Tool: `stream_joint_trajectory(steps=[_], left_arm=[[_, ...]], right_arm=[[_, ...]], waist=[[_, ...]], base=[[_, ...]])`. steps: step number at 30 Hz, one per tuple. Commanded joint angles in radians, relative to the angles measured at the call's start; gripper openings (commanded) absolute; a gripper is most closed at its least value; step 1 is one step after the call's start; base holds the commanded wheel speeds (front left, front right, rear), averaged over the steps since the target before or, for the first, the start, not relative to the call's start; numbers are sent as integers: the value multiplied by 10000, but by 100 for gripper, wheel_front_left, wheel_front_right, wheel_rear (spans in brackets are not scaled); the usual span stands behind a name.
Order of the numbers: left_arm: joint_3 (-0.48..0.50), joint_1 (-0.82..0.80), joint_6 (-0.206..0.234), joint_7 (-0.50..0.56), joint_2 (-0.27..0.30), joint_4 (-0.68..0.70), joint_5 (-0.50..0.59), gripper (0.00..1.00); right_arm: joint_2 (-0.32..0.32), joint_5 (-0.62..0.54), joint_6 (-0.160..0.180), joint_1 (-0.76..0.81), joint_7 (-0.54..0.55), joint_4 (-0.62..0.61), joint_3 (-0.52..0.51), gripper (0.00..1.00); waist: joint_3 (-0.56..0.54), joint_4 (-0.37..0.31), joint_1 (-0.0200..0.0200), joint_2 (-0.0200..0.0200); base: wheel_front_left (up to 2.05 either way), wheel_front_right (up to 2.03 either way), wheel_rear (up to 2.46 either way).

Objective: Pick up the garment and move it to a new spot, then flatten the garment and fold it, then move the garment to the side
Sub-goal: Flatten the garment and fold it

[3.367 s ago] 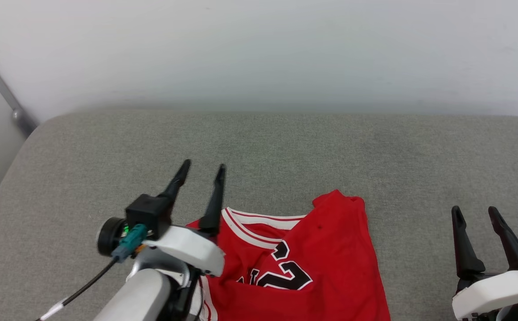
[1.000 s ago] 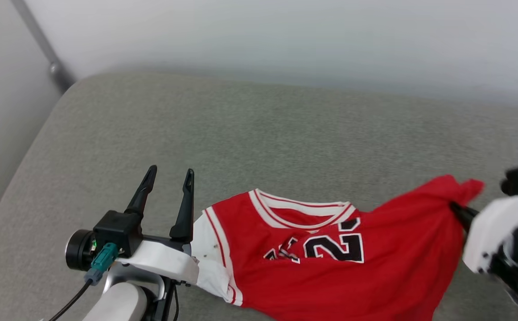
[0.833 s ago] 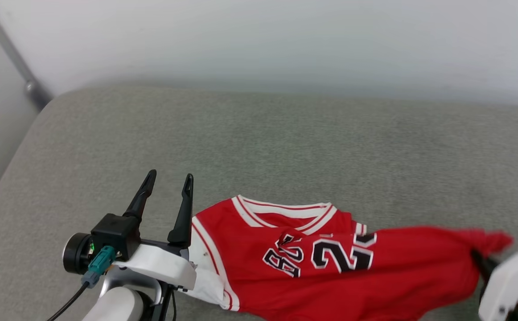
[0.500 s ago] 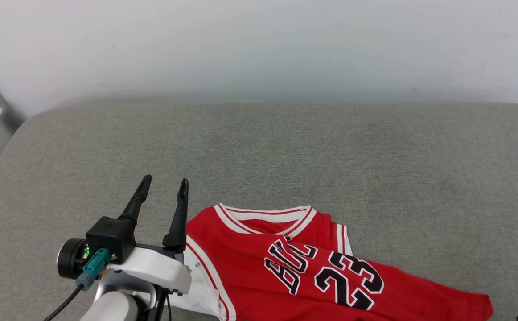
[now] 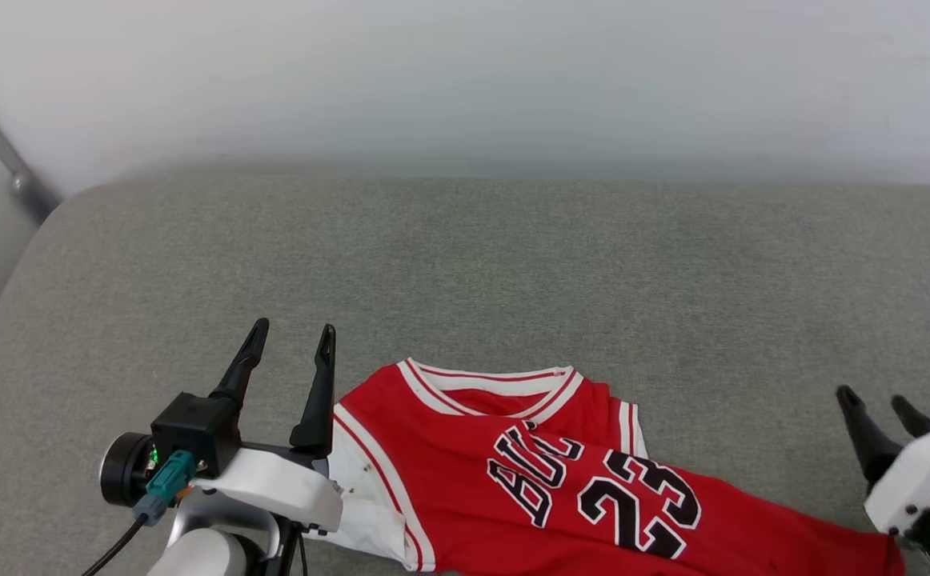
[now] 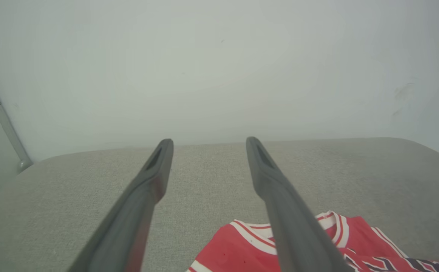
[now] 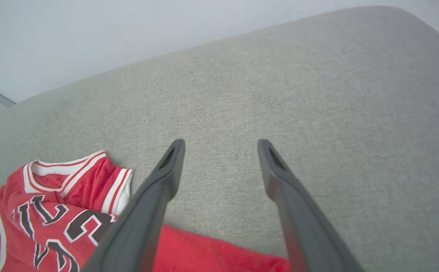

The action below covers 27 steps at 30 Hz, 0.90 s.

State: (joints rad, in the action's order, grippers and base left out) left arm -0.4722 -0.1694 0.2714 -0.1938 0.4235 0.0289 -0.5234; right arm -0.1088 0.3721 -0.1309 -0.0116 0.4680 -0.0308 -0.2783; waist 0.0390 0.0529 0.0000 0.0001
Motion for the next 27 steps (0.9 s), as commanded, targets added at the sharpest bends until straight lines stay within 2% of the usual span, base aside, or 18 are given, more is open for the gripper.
stream_joint_trajectory(steps=[1, 6, 13, 19, 24, 25, 27], left_arm=[[8, -93, -36, -45, -59, 1, 27, 100], [-134, -376, -117, -168, -256, -104, 93, 100], [-172, -663, -231, -385, -533, -288, 56, 100], [-167, -834, -338, -555, -793, -464, 101, 100], [-106, -921, -429, -649, -991, -636, 141, 100], [-79, -932, -432, -651, -1020, -660, 153, 100], [-31, -928, -455, -672, -1066, -721, 183, 100]], right_arm=[[-115, 46, 3, -411, 275, 252, 230, 100], [-599, 535, 3, -1749, 1989, 1447, 1170, 100], [-622, 602, 5, -2938, 4518, 2830, 2358, 100], [-660, 655, 5, -3502, 5181, 4049, 2972, 100], [-501, 798, 3, -3351, 5527, 5178, 3570, 100], [-476, 866, 3, -3333, 5581, 5296, 3684, 55], [-473, 989, 3, -3306, 5620, 5372, 3894, 0]], waist=[[94, 153, 0, -1], [388, 775, 0, -1], [918, 1546, 0, -1], [1353, 1935, 0, -1], [1542, 2073, 0, -1], [1559, 2074, 0, -1], [1566, 2058, 0, -1]], base=[[0, 0, 0], [0, 0, 0], [0, 0, 0], [0, 0, 0], [0, 0, 0], [0, 0, 0], [0, 0, 0]])
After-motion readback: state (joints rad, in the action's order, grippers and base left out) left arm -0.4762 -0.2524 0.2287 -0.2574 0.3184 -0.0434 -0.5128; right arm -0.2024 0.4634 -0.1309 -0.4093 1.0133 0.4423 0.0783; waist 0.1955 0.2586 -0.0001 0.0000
